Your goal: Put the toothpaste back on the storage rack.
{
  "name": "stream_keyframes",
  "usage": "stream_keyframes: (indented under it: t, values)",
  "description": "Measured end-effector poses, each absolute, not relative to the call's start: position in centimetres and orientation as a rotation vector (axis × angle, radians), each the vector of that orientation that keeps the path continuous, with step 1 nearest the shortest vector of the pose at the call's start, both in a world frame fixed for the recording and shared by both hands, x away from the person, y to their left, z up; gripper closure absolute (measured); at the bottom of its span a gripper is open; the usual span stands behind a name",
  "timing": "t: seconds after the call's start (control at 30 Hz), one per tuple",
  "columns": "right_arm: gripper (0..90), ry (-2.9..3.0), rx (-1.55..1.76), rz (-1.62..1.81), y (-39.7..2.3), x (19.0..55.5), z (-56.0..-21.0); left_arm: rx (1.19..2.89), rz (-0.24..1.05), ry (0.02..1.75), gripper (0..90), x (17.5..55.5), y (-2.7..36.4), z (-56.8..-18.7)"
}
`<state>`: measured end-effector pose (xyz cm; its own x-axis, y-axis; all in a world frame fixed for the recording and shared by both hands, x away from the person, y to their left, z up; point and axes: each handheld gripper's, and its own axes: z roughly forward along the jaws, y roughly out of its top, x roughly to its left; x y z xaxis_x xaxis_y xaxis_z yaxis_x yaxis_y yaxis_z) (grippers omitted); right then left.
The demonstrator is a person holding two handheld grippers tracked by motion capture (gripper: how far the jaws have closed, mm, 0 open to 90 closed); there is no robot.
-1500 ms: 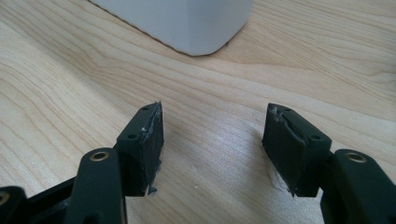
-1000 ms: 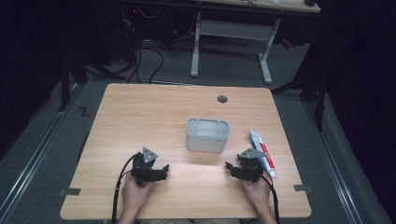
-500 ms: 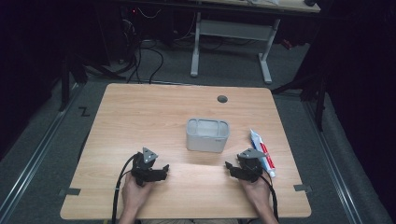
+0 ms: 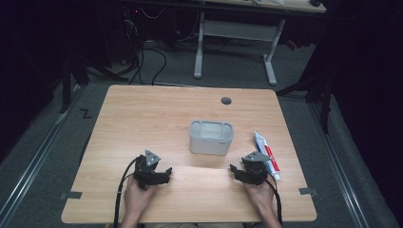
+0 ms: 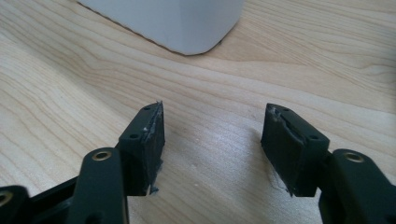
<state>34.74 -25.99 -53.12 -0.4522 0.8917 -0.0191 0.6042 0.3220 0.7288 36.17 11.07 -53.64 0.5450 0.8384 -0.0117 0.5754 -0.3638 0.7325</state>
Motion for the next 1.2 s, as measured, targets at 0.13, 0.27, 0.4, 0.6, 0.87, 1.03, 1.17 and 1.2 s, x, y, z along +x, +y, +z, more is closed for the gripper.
stream_keyframes:
  t: [0.13,0.27,0.4,0.6,0.87,1.03,1.17,1.2]
  values:
    - [42.1,2.161,1.325,0.925,-26.1,34.6,-53.1,2.080,0.480,1.136,17.6,36.2,11.1,-53.6]
    - [45.3,2.137,1.314,0.927,-26.4,34.3,-53.0,2.080,0.481,1.136,17.5,36.2,11.1,-53.6]
    - [47.0,2.119,1.333,0.938,-26.5,33.8,-52.9,2.080,0.481,1.136,17.6,36.2,11.1,-53.6]
    - [48.3,2.116,1.332,0.958,-26.8,33.5,-52.9,2.080,0.481,1.136,17.6,36.2,11.1,-53.6]
    - [49.8,2.093,1.348,0.955,-27.6,33.1,-52.7,2.080,0.481,1.136,17.6,36.2,11.1,-53.6]
    - [51.2,2.092,1.347,0.973,-27.9,33.0,-52.6,2.081,0.482,1.136,17.6,36.2,11.1,-53.6]
    - [51.8,2.090,1.369,0.992,-28.2,32.8,-52.5,2.080,0.481,1.137,17.6,36.2,11.1,-53.6]
    - [51.8,2.088,1.371,1.001,-28.3,32.8,-52.5,2.081,0.483,1.135,17.6,36.2,11.1,-53.6]
